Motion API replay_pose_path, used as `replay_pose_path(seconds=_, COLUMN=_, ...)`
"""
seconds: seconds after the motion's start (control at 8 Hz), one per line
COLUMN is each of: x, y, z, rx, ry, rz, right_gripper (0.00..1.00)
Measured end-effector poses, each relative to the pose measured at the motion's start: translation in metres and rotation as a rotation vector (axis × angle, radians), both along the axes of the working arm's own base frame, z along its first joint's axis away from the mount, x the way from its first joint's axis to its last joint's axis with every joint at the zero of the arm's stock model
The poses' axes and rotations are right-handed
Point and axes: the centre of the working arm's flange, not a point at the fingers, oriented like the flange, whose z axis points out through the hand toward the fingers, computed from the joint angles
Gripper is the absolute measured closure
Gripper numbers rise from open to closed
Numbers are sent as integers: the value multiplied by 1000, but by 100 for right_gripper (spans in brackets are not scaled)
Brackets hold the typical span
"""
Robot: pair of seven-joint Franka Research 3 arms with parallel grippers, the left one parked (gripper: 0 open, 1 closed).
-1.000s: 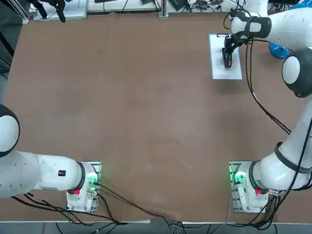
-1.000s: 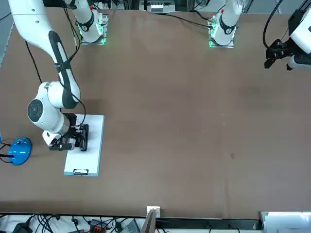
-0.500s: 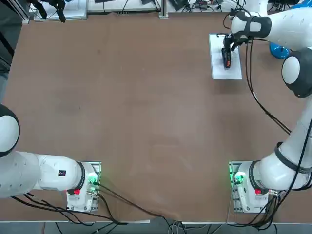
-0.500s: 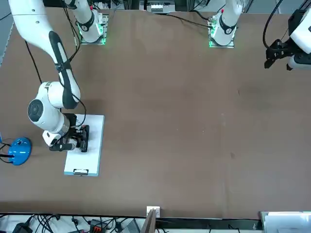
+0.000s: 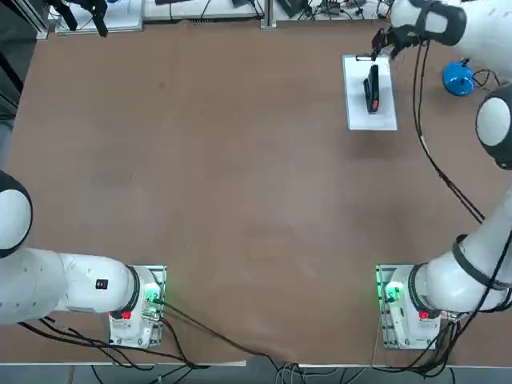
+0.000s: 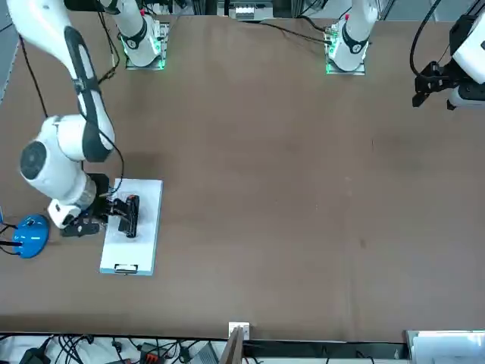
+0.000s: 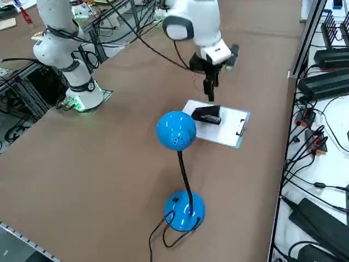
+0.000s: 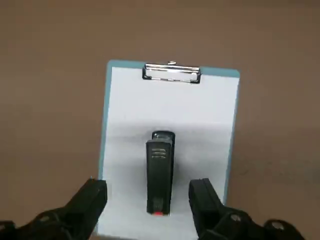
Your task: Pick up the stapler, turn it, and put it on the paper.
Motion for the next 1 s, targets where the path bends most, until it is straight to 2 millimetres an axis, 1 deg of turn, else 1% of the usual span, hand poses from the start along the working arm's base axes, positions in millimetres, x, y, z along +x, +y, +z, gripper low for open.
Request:
replay_pose_path(seconds=0.25, x=-17, y=0, z=77, rx=8, ry=-18, rz=7, right_gripper=0)
replay_pose_path(seconds=0.38, x=-25, y=-1, z=112, rx=10, ry=-20, rz=9, right_gripper=0)
replay_pose_path(seconds=0.5, x=-34, y=-6, z=142, rx=10, ry=4, rz=7, right_gripper=0)
replay_pose_path(seconds=0.75, x=-54, y=-21, z=191, rx=8, ry=68, rz=-7, right_gripper=0)
replay_pose_path(seconds=1.0, x=-81, y=-36, z=231, rx=5, ry=96, rz=-23, right_gripper=0)
